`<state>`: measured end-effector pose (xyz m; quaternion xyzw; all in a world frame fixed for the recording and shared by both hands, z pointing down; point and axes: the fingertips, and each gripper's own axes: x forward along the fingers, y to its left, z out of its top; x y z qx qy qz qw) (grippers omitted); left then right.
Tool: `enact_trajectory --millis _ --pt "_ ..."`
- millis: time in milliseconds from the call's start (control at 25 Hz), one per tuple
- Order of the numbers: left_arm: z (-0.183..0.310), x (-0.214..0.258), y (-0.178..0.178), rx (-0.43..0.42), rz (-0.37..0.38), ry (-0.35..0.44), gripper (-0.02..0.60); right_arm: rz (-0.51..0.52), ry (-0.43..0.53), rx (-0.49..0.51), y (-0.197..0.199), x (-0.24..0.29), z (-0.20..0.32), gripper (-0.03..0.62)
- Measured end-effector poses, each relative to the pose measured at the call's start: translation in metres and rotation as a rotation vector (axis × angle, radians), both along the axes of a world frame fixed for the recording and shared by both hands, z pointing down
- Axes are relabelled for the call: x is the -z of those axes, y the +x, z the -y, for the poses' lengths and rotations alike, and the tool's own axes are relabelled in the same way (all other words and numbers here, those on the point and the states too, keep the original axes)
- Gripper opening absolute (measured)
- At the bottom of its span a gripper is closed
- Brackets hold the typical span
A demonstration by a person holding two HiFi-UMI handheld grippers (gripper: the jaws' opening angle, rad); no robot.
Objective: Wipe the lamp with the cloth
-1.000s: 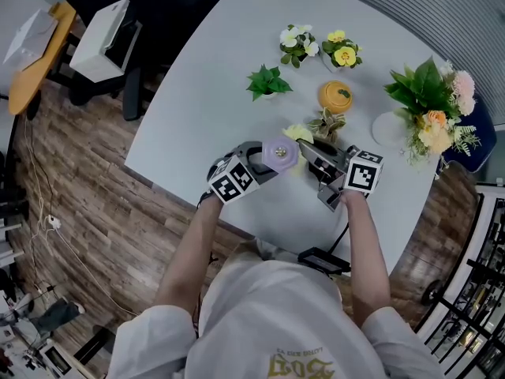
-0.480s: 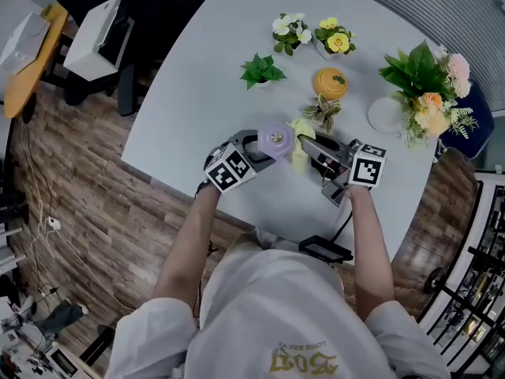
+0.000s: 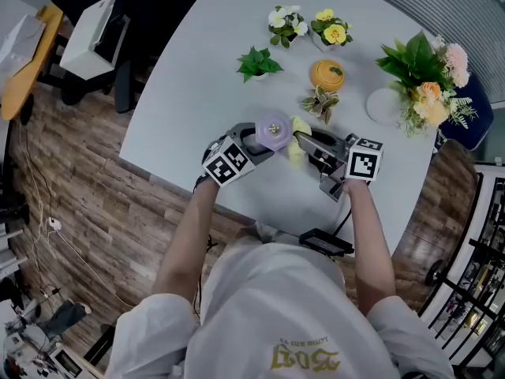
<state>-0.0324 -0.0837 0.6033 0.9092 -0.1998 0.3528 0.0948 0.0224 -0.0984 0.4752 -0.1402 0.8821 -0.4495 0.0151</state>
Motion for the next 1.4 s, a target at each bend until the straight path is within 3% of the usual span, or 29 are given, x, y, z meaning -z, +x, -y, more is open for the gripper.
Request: enact_trajectory --millis 480,1400 --pt "0.001 0.0 0.002 -0.003 -0.011 0.011 0.276 -0.044 -0.014 -0.014 -0.001 -0.01 0.002 0.063" --pt "0.002 0.002 0.004 0.022 -0.013 -0.004 0.277 0.004 0.037 0.027 0.005 0.018 -0.017 0.061"
